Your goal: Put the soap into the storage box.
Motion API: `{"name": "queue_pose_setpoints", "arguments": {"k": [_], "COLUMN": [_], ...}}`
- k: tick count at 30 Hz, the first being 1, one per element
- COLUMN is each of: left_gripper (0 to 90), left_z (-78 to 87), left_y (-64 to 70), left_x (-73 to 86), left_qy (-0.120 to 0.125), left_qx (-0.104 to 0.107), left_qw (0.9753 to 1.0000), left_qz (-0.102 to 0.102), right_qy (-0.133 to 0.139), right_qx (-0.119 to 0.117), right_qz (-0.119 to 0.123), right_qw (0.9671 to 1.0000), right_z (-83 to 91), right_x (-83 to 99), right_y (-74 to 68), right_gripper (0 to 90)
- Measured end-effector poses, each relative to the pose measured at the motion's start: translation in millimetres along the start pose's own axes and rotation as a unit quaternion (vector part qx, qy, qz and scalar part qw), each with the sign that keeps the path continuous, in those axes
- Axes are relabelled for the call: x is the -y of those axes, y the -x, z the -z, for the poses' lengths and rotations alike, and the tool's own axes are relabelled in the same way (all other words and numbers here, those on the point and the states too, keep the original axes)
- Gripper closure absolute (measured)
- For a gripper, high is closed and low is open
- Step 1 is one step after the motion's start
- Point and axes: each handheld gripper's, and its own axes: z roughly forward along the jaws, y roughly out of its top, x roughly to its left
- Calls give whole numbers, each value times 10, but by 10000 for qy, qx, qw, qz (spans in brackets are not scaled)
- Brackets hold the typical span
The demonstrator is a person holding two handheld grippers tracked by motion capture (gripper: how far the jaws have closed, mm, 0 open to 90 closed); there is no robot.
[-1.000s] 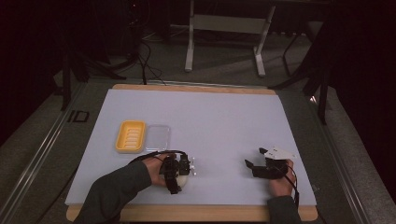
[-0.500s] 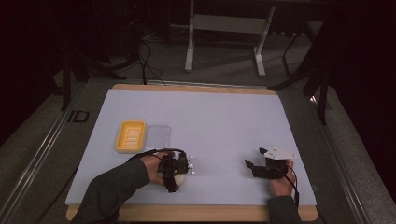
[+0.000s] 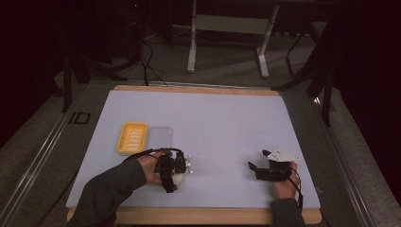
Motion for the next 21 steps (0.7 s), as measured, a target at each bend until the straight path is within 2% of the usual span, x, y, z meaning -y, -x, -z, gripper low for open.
{"name": "queue_pose_setpoints", "arguments": {"k": [14,21], "left_gripper": [256,256], "left_z": [171,249], "left_y": [-112,-219], "left_x": [140,200], "left_qy": [41,31], "left_qx": [-107,-144], "left_qw": [9997,9994], "left_qz": [198,327], "right_qy": [3,8], "right_qx": [-1,-3], "right_qz": [0,2], "right_qw": [10000,10000], "right_z": [0,1], "right_x": [0,1], "right_y": [0,0], "right_gripper": [203,203]}}
